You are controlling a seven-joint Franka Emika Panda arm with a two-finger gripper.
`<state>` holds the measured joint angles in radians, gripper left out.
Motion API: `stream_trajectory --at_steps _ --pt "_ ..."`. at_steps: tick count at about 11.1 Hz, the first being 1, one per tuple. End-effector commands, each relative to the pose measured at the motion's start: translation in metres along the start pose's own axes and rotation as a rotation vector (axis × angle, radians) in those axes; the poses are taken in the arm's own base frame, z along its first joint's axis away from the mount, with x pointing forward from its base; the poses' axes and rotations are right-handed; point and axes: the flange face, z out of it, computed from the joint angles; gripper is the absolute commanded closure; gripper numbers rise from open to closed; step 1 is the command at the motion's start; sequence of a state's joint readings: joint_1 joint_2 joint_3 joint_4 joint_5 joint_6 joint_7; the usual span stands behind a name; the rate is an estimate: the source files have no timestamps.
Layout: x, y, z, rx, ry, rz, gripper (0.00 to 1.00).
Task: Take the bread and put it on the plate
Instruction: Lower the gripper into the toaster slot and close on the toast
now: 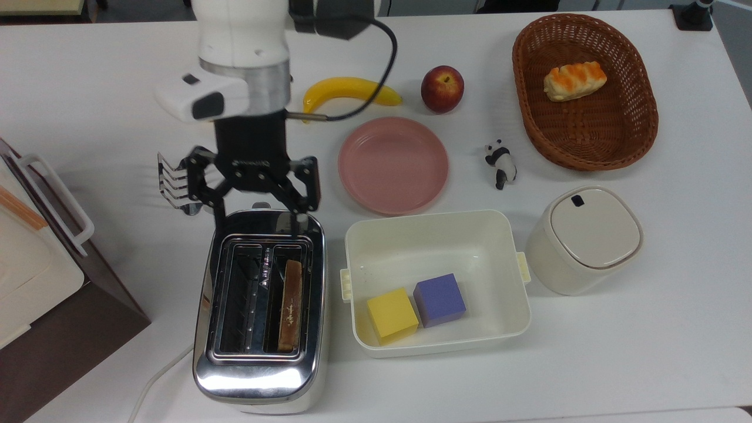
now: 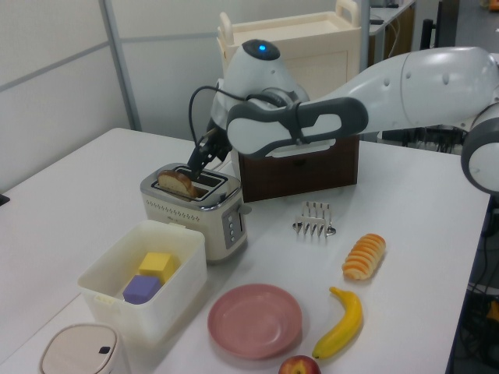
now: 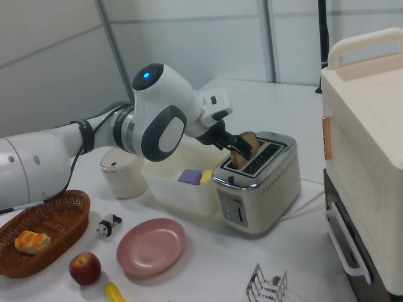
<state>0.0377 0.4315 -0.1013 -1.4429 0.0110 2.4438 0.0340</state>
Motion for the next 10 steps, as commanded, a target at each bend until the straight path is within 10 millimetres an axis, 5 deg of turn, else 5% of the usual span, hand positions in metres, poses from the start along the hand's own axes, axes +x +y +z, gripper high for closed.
stream_trajectory --at_steps 1,4,7,8,9,10 --pt "0.005 -0.037 0.012 0.016 0.036 0.025 0.03" --pt "0.000 -0.063 0.033 -0.006 0.084 0.016 0.12" --pt "0.012 -0.062 0.039 -0.066 0.138 -0.007 0.32" --pt "0.013 -0.055 0.039 -0.081 0.142 -0.009 0.57" --pt "0.014 -0.053 0.038 -0.085 0.143 -0.010 0.91" --pt "0.015 -0.053 0.035 -0.085 0.146 -0.009 1.00"
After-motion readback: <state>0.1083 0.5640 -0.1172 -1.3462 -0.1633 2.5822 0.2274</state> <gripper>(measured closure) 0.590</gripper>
